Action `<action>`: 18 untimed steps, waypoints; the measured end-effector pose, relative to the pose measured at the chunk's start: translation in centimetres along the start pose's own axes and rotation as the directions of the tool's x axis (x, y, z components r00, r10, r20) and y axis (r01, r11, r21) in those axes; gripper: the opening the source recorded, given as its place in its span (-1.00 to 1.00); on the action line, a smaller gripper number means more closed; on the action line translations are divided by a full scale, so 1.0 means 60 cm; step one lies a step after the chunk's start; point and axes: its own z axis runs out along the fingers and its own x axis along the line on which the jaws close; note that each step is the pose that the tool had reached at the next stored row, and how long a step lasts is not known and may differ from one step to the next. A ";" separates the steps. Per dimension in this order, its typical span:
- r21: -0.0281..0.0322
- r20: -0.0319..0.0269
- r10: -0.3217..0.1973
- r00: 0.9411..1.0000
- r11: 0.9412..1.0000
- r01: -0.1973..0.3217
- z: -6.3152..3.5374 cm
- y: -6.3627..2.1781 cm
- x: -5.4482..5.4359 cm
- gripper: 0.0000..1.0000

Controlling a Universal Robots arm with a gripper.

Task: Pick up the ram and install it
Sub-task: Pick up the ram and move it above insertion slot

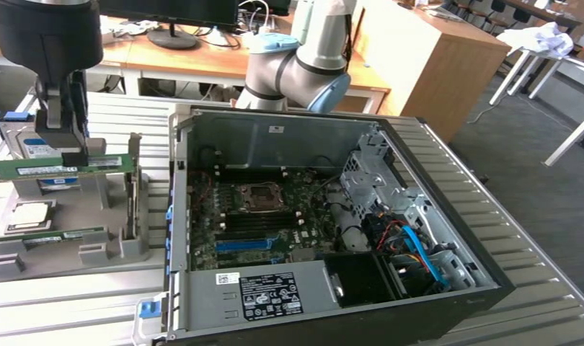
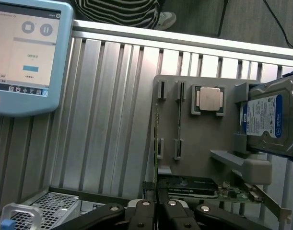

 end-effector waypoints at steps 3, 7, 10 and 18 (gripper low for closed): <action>0.000 0.000 0.000 1.000 1.000 0.000 0.000 -0.002 0.000 -0.75; 0.000 -0.001 0.000 1.000 1.000 0.000 0.000 -0.006 0.001 -0.75; 0.000 -0.001 0.000 1.000 1.000 0.000 0.000 -0.009 0.001 -0.75; 0.000 -0.002 0.000 1.000 1.000 0.000 -0.001 -0.020 0.002 -0.75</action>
